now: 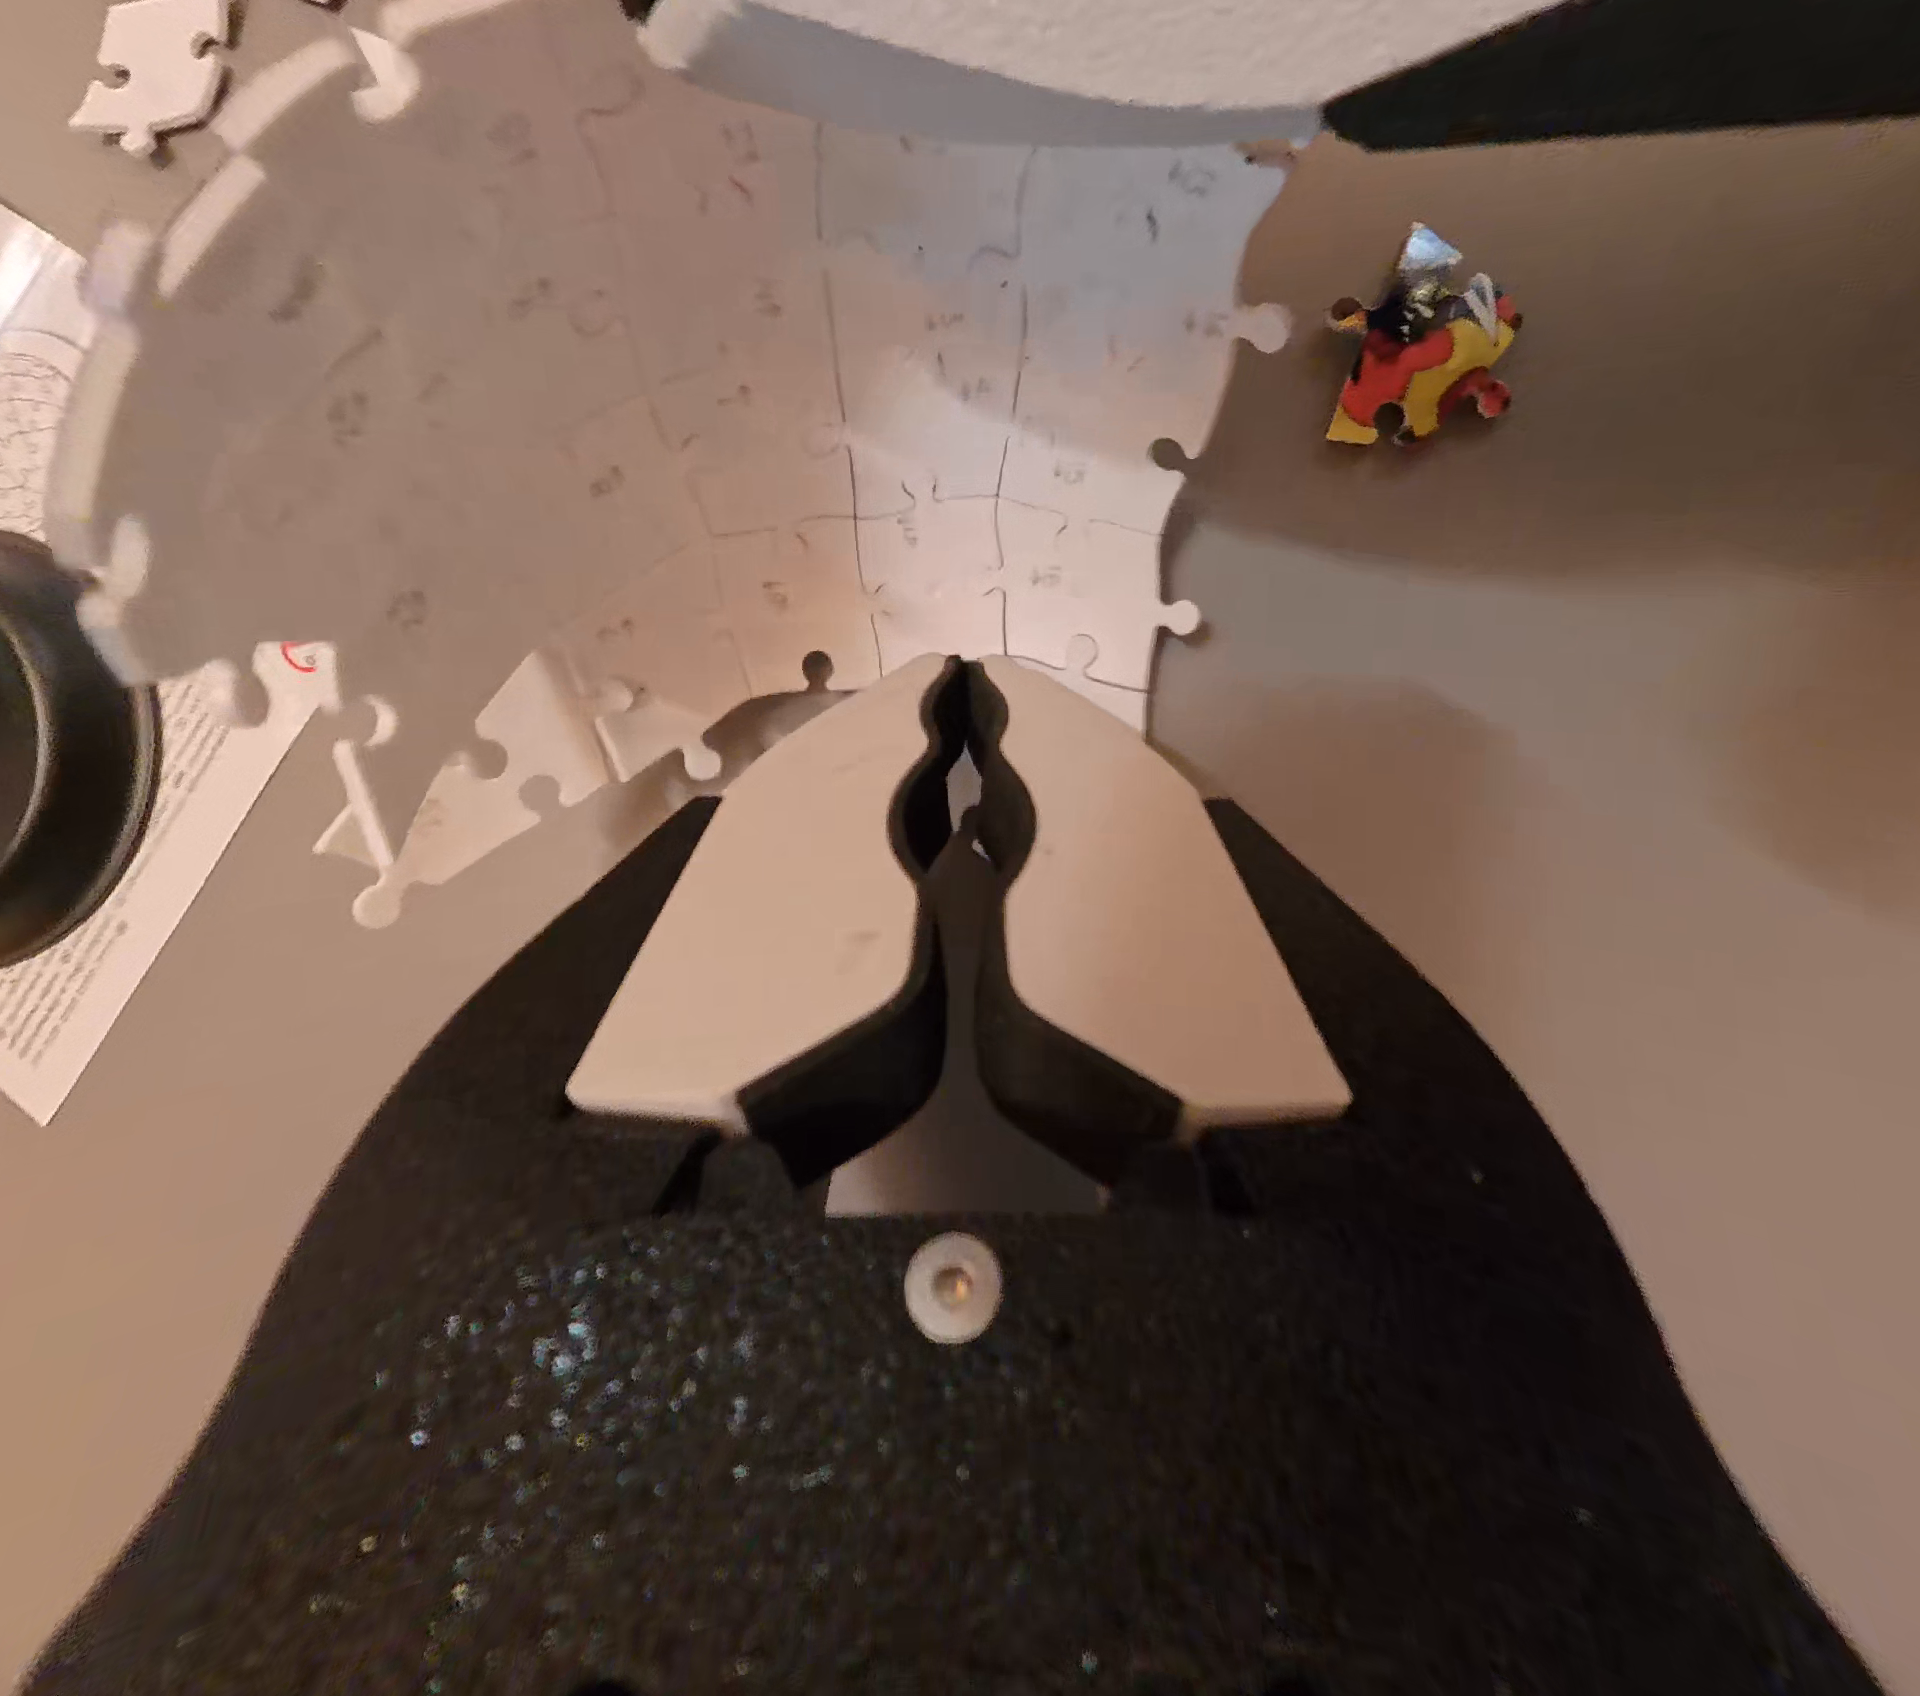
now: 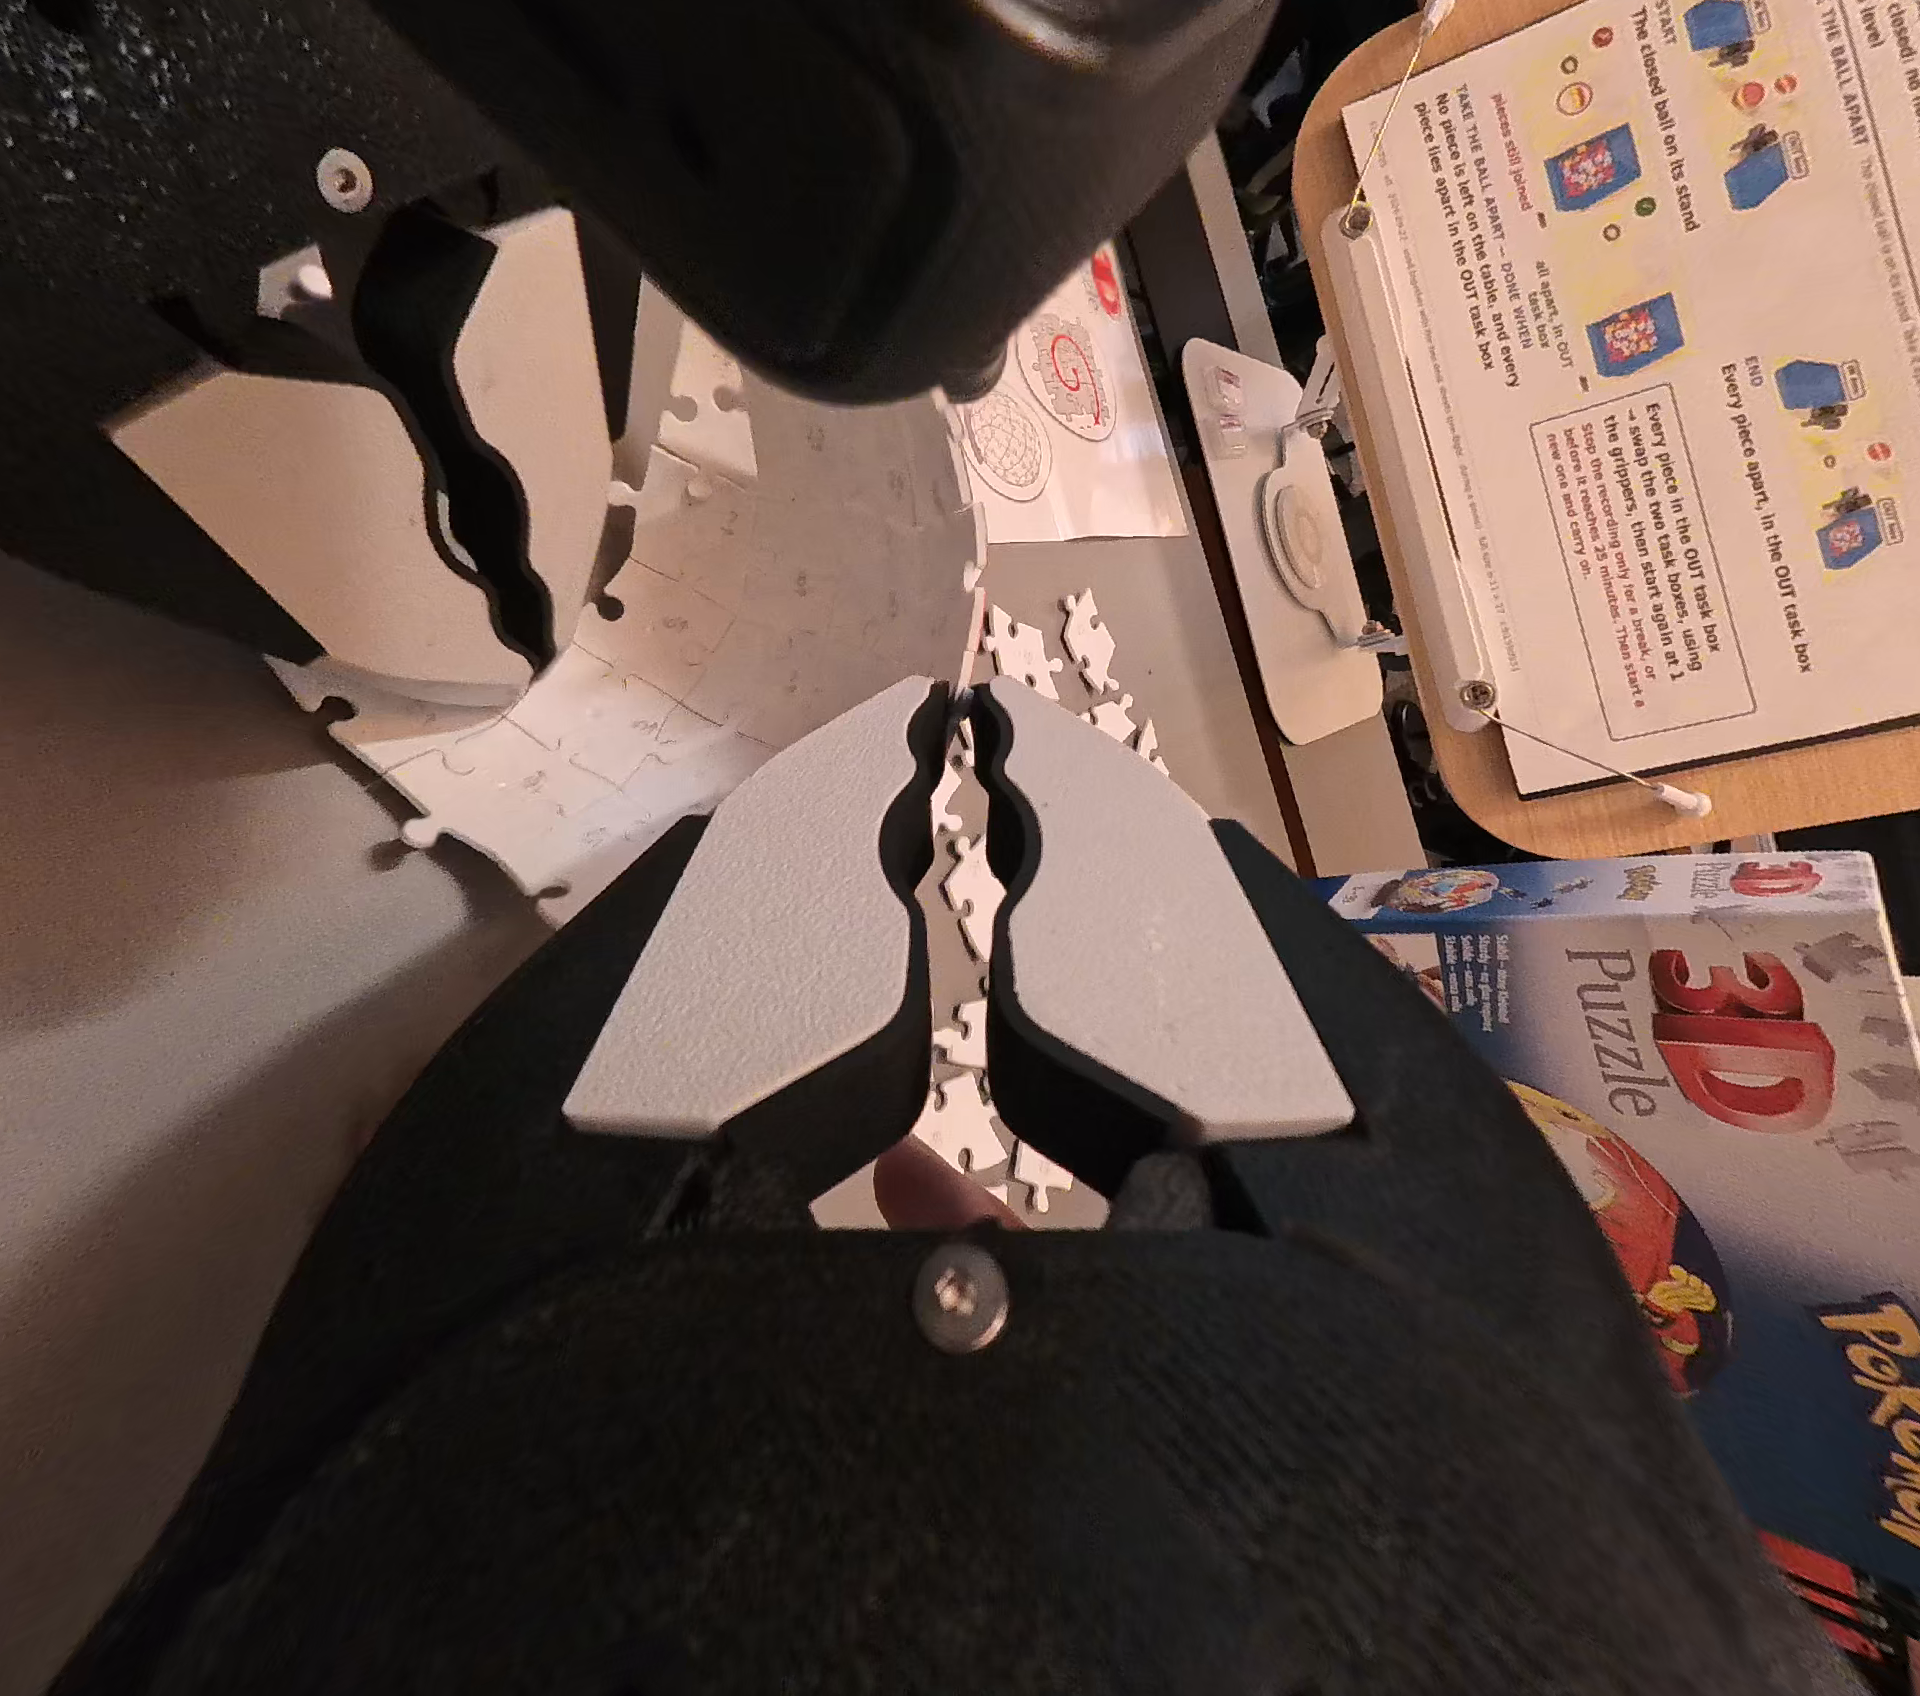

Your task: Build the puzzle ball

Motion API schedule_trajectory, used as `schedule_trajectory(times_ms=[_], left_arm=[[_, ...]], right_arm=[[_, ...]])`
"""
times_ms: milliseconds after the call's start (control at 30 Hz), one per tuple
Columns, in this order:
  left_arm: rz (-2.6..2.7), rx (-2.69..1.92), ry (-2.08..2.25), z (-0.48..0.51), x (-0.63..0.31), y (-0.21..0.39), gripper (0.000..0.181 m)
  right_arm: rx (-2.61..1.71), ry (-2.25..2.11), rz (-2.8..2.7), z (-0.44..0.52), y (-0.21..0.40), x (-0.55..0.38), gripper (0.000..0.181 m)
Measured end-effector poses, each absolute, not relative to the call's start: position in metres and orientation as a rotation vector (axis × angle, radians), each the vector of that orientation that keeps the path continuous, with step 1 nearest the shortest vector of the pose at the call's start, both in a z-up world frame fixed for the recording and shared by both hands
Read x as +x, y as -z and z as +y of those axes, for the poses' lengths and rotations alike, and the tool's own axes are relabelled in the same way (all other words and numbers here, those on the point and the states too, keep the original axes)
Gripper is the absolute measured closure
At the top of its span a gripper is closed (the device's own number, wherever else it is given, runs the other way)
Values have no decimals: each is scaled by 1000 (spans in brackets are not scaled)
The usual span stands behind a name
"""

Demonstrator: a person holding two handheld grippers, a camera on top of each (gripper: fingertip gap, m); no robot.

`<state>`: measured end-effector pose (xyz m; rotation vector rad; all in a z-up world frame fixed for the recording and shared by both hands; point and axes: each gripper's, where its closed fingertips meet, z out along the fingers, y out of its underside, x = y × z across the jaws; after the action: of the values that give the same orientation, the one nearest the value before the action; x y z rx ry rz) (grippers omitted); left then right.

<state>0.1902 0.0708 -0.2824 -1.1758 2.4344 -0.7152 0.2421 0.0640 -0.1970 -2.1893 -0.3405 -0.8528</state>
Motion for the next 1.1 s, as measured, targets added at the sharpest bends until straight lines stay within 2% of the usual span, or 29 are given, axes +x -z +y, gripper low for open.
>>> schedule_trajectory(times_ms=[33, 567, 800, 1100], left_arm=[[2436, -1176, 717, 70, 191, 282, 181], [2502, -1183, 630, 69, 191, 284, 181], [2327, -1273, 677, 87, 197, 267, 181], [2389, -1281, 621, 84, 196, 282, 181]], right_arm=[[-2186, 855, -342, 64, 197, 242, 176], [-2191, 847, -328, 65, 197, 241, 177], [-2194, 847, -331, 64, 197, 242, 177], [-2198, 856, -333, 63, 197, 243, 176]])
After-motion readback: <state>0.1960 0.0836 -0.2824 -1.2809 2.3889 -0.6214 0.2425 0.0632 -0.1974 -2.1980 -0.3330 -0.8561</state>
